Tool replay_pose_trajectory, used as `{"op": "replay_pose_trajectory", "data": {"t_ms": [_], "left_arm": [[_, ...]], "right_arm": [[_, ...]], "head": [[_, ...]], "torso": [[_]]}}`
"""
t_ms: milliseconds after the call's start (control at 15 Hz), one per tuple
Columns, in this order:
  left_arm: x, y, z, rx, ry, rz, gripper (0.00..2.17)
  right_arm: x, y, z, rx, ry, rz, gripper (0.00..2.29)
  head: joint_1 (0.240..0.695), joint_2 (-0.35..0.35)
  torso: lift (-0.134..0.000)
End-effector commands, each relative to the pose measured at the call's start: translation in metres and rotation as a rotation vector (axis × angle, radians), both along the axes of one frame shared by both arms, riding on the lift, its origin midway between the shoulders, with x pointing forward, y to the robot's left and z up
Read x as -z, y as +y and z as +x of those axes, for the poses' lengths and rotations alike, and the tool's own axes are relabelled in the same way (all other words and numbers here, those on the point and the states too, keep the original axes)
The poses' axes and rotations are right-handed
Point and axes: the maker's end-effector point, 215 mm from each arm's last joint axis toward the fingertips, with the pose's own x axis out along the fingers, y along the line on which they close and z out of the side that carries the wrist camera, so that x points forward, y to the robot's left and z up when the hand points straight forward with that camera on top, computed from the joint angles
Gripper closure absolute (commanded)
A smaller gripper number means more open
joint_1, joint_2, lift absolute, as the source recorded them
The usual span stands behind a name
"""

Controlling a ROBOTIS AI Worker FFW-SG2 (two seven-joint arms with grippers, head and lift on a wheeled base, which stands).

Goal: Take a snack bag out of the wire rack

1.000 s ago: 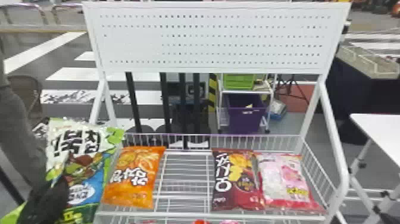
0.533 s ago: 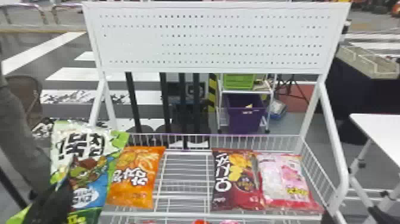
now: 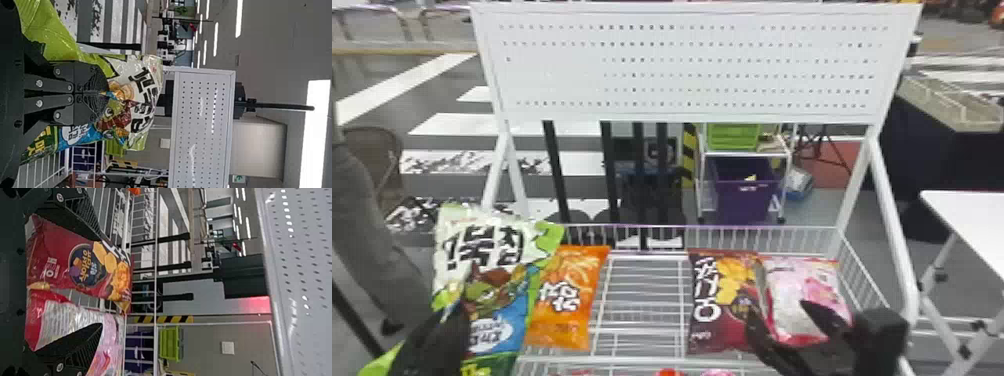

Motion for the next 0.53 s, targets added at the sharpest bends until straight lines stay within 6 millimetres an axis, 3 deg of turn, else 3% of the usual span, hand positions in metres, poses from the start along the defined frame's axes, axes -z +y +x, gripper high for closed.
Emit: {"op": "replay_pose_trajectory", "data": {"t_ms": [0, 333, 400, 467], "left_arm": [[0.000, -0.001, 0.000, 0.002, 0.001, 0.002, 2.05], [0.000, -0.001, 0.001, 0.002, 0.000, 0.005, 2.05], [0.000, -0.001, 0.001, 0.004, 0.000, 0.007, 2.05], [0.000, -0.001, 0.001, 0.004, 0.000, 0.007, 2.05]], "right_arm": [[0.027, 0.038, 0.033, -0.062, 0.075, -0.035, 0.13], [0.048, 0.065, 0.081, -0.086, 0.163, -0.073, 0.19], [0.053, 0.069, 0.083, -0.094, 0.187, -0.084, 0.46], [0.056, 0.072, 0.081, -0.097, 0.198, -0.094, 0.95]], "head": [[0.499, 0.000], [0.499, 0.000], [0.499, 0.000], [0.499, 0.000]], "torso": [[0.000], [0.000], [0.000], [0.000]]}}
